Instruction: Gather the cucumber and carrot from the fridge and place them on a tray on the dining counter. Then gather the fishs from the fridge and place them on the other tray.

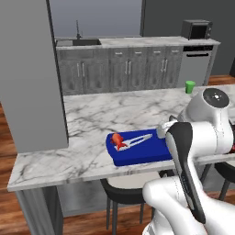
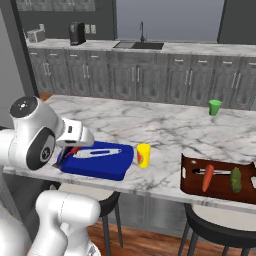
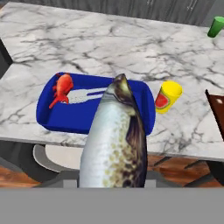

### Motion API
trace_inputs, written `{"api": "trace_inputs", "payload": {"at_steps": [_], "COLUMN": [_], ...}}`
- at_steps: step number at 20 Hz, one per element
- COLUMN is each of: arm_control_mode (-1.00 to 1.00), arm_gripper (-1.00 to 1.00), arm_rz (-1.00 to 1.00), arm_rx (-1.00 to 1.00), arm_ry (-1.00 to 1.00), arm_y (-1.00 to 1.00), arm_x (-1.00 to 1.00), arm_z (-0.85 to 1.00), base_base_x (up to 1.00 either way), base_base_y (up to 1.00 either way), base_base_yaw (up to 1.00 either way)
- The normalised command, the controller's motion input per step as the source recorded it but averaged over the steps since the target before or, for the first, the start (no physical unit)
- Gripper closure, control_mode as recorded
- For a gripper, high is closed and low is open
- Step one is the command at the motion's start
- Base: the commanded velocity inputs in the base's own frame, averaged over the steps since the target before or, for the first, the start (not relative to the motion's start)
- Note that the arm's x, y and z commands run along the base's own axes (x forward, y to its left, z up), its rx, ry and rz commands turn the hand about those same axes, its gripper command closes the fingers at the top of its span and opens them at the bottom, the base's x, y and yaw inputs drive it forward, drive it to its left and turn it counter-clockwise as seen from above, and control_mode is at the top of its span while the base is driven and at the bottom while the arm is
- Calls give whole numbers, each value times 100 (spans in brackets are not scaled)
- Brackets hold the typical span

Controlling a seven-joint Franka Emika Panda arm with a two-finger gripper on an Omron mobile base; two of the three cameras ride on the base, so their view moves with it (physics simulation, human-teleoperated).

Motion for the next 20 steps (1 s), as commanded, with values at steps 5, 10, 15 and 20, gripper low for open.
{"api": "trace_inputs", "payload": {"at_steps": [5, 10, 15, 20], "arm_control_mode": [-100, -100, -100, -100], "arm_gripper": [100, 100, 100, 100], "arm_rz": [0, 0, 0, 0], "arm_rx": [-4, 1, 3, 2], "arm_ry": [5, 0, 0, 0], "arm_y": [0, -1, -6, -8], "arm_x": [42, 43, 42, 25], "arm_z": [-60, -39, -31, -33], "base_base_x": [0, 0, 0, 0], "base_base_y": [0, 0, 0, 0], "base_base_yaw": [0, 0, 0, 0]}}
